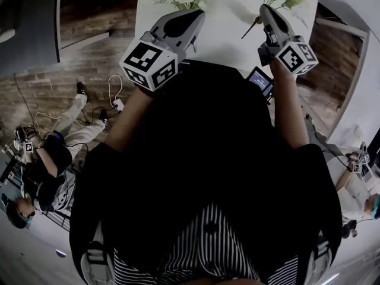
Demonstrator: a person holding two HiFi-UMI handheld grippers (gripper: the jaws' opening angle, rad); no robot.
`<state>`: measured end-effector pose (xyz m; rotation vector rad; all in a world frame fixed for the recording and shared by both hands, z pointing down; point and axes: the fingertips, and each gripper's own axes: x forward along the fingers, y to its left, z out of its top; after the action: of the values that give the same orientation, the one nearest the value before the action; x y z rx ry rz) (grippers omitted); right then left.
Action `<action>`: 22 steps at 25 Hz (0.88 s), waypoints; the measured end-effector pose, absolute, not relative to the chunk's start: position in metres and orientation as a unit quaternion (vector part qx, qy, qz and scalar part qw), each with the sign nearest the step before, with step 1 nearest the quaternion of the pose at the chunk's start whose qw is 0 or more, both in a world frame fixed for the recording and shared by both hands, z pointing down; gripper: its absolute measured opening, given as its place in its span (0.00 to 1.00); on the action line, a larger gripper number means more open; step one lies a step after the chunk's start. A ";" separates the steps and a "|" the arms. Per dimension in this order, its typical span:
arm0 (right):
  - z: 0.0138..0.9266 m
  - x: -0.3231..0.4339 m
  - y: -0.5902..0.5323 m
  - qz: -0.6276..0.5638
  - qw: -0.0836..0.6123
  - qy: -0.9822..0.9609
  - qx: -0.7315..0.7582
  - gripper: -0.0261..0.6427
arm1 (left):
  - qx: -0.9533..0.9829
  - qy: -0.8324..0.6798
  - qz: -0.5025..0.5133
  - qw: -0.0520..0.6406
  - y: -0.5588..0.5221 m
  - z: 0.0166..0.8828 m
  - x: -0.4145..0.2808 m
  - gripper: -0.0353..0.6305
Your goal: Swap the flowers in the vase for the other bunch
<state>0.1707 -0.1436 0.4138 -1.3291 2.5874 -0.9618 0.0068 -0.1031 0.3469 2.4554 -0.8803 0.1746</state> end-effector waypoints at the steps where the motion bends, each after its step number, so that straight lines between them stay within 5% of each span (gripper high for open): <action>1: 0.416 0.182 -0.153 -0.296 0.049 0.842 -0.450 0.06 | 0.908 -0.322 0.070 0.257 -0.107 0.347 0.003 0.06; 22: 0.427 0.248 -0.200 -0.210 0.080 0.819 -0.527 0.06 | 0.915 -0.318 0.110 0.222 -0.099 0.335 0.014 0.06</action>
<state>0.2480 -0.1998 0.4270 -1.5777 2.4506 -0.6283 0.0138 -0.0992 0.3350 2.5274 -0.8791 0.3025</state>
